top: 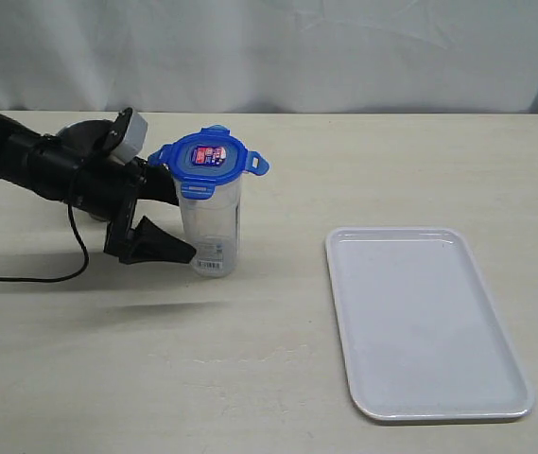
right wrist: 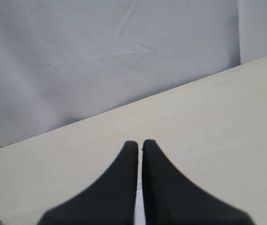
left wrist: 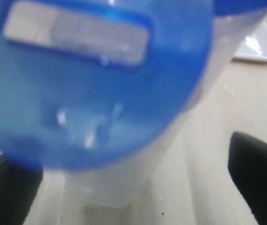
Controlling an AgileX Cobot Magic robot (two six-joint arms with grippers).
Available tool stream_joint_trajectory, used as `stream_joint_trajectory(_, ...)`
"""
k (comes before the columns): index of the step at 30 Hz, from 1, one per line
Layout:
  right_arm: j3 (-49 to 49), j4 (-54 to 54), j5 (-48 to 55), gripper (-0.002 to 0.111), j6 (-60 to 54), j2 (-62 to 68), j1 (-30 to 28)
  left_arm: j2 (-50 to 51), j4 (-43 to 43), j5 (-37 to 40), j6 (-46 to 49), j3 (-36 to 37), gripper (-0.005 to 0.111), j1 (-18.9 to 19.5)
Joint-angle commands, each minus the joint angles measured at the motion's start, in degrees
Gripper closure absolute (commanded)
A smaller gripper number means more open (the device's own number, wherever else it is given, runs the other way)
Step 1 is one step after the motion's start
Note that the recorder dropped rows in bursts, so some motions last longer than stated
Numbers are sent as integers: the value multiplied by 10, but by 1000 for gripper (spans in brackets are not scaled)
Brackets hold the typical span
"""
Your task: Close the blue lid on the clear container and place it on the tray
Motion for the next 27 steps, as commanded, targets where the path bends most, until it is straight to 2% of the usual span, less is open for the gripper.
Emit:
stream_joint_trajectory(1, -2, -8, -1, 104, -3, 2, -2, 0, -15, 12, 17, -4, 2, -11)
stream_joint_trajectory(10, -2, -8, -1, 104, -3, 2, -2, 0, -31, 10, 17, -4, 2, -28)
stream_joint_trajectory(27, -2, -3, -1, 104, -3, 2, -2, 53, -147, 31, 17, -4, 2, -28)
